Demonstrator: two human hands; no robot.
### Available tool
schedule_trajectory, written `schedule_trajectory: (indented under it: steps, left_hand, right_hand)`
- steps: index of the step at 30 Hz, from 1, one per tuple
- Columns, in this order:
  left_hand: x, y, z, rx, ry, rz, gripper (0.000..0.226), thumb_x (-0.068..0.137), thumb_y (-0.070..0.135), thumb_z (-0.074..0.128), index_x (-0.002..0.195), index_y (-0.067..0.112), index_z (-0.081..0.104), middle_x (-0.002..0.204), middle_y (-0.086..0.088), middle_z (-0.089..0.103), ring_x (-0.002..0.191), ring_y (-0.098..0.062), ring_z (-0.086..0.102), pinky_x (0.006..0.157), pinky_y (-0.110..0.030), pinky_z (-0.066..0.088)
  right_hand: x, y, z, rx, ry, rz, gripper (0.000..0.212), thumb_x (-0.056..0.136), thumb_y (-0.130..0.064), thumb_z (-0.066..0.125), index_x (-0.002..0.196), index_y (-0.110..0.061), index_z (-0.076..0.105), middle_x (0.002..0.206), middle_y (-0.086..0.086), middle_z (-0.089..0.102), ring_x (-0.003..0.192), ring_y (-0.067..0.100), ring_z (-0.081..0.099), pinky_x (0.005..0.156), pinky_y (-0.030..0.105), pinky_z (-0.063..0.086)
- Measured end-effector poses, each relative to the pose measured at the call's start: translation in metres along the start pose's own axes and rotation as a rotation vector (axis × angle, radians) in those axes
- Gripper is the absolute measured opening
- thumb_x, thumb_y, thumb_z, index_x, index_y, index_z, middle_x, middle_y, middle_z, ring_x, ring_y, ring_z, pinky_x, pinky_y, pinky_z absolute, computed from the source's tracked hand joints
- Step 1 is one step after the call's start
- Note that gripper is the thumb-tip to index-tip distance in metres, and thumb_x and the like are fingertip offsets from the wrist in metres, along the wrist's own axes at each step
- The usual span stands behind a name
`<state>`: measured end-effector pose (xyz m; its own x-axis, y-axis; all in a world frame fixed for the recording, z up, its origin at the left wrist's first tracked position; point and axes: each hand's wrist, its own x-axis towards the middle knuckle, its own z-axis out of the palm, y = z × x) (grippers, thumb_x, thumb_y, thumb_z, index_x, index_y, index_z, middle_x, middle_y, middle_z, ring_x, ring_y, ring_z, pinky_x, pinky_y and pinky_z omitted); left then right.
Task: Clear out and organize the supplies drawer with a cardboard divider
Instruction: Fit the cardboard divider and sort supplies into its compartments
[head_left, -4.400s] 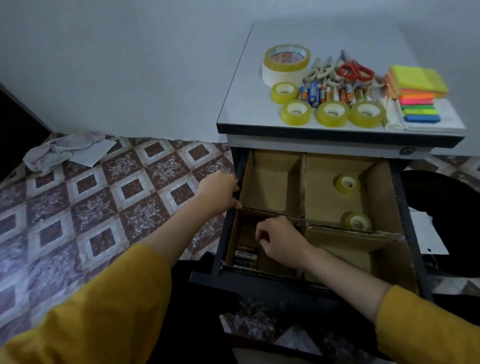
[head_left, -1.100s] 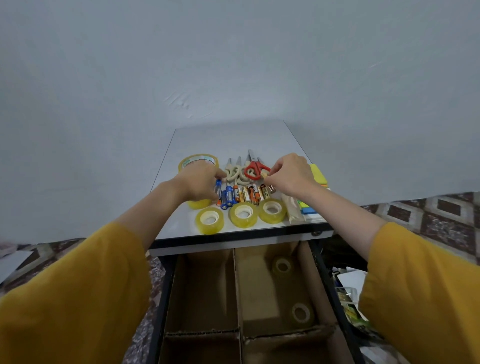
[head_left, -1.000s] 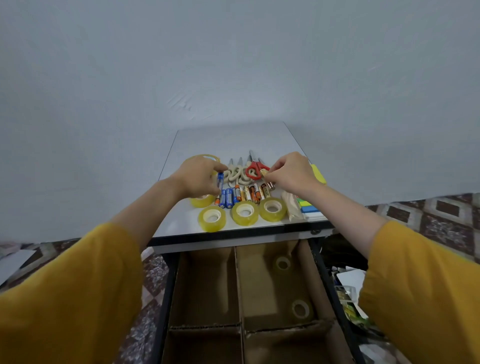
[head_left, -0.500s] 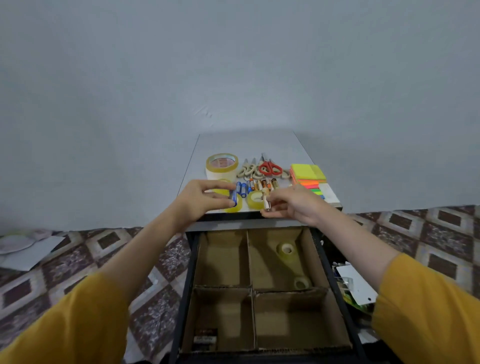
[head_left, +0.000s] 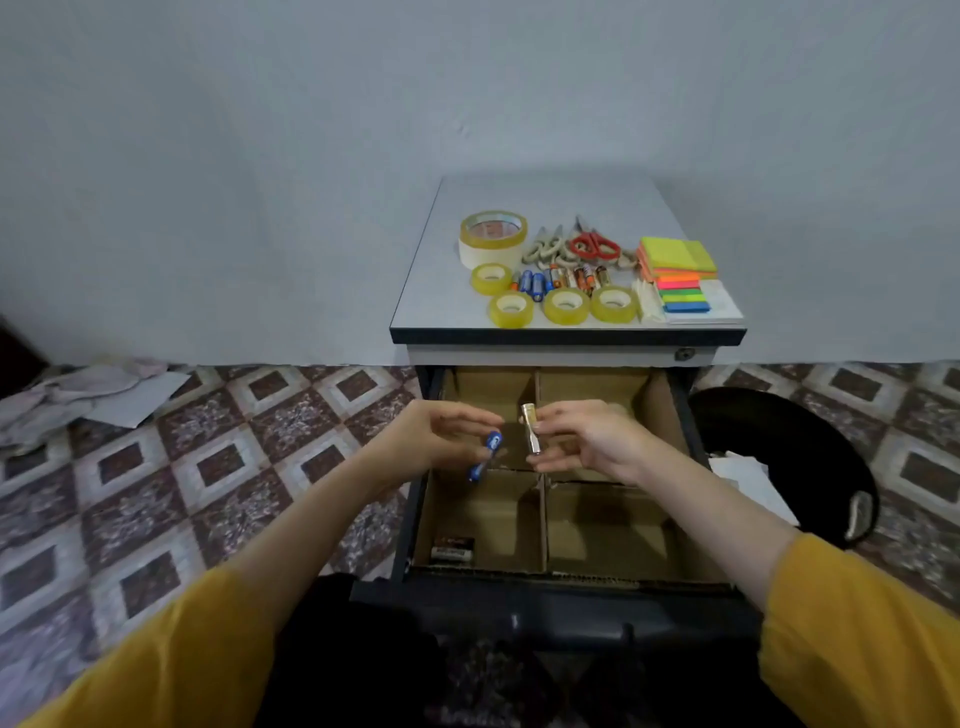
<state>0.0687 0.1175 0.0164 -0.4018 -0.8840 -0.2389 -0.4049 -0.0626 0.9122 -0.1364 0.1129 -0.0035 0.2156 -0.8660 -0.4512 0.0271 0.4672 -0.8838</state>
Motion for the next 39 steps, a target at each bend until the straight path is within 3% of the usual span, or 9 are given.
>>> schedule_trajectory:
  steps: [3, 6, 9, 12, 19, 24, 32, 39]
  left_hand:
    - [0.001, -0.011, 0.0, 0.173, -0.098, -0.059, 0.037, 0.076, 0.0, 0.071, 0.107, 0.02, 0.065, 0.098, 0.002, 0.069, 0.078, -0.003, 0.067, 0.078, -0.02, 0.055]
    - [0.011, -0.025, 0.0, 0.361, -0.186, -0.132, 0.037, 0.077, 0.004, 0.072, 0.112, 0.012, 0.066, 0.092, 0.005, 0.068, 0.079, -0.001, 0.064, 0.086, -0.021, 0.052]
    - [0.023, -0.038, 0.003, 0.559, -0.265, -0.153, 0.034, 0.079, 0.008, 0.071, 0.113, 0.011, 0.067, 0.099, 0.001, 0.069, 0.082, -0.001, 0.061, 0.079, -0.011, 0.048]
    - [0.035, -0.053, 0.011, 0.715, -0.344, -0.16, 0.03, 0.082, 0.008, 0.068, 0.112, 0.011, 0.068, 0.107, -0.003, 0.069, 0.094, -0.008, 0.062, 0.08, -0.012, 0.045]
    - [0.053, -0.068, 0.025, 1.087, -0.446, -0.015, 0.033, 0.09, 0.009, 0.055, 0.119, 0.02, 0.064, 0.117, -0.003, 0.063, 0.107, -0.02, 0.057, 0.09, -0.031, 0.048]
    - [0.058, -0.078, 0.032, 1.4, -0.408, 0.048, 0.024, 0.092, 0.003, 0.046, 0.105, 0.01, 0.065, 0.106, -0.009, 0.064, 0.095, -0.026, 0.062, 0.079, -0.034, 0.05]
    - [0.061, -0.077, 0.036, 1.501, -0.402, 0.029, 0.021, 0.095, 0.004, 0.043, 0.104, 0.009, 0.061, 0.107, -0.008, 0.064, 0.098, -0.024, 0.061, 0.075, -0.03, 0.045]
    - [0.06, -0.08, 0.036, 1.473, -0.369, 0.03, 0.02, 0.094, 0.006, 0.044, 0.102, 0.009, 0.063, 0.103, -0.008, 0.065, 0.094, -0.024, 0.062, 0.076, -0.03, 0.046]
  right_hand:
    - [0.011, 0.009, 0.004, -0.102, 0.001, -0.003, 0.014, 0.087, -0.001, 0.059, 0.097, -0.01, 0.063, 0.085, 0.012, 0.066, 0.07, 0.02, 0.067, 0.069, 0.032, 0.059]
    - [0.024, 0.015, 0.005, -0.282, 0.023, -0.052, 0.02, 0.087, -0.004, 0.061, 0.106, -0.007, 0.064, 0.085, 0.008, 0.065, 0.068, 0.013, 0.063, 0.063, 0.024, 0.057]
    - [0.035, 0.017, 0.01, -0.47, 0.039, -0.137, 0.019, 0.087, -0.008, 0.061, 0.106, -0.01, 0.065, 0.089, 0.004, 0.065, 0.072, 0.01, 0.061, 0.059, 0.017, 0.051]
    - [0.048, 0.015, 0.014, -0.574, 0.062, -0.198, 0.018, 0.087, -0.01, 0.062, 0.104, -0.012, 0.065, 0.088, 0.0, 0.064, 0.072, 0.007, 0.059, 0.055, 0.013, 0.045]
    - [0.075, 0.014, 0.011, -0.729, 0.043, -0.242, 0.023, 0.086, -0.012, 0.064, 0.109, -0.012, 0.065, 0.096, 0.002, 0.063, 0.073, 0.002, 0.052, 0.059, 0.013, 0.037]
    - [0.08, 0.017, 0.005, -0.708, 0.038, -0.213, 0.02, 0.087, -0.01, 0.063, 0.107, -0.013, 0.064, 0.084, -0.003, 0.059, 0.06, 0.002, 0.05, 0.043, 0.005, 0.038]
    - [0.079, 0.019, 0.0, -0.692, 0.036, -0.223, 0.021, 0.087, -0.01, 0.062, 0.108, -0.011, 0.064, 0.082, -0.006, 0.058, 0.058, 0.001, 0.049, 0.041, 0.005, 0.037]
    - [0.078, 0.019, -0.001, -0.666, 0.034, -0.212, 0.023, 0.086, -0.009, 0.063, 0.109, -0.008, 0.064, 0.084, -0.005, 0.06, 0.062, 0.005, 0.054, 0.049, 0.009, 0.045]
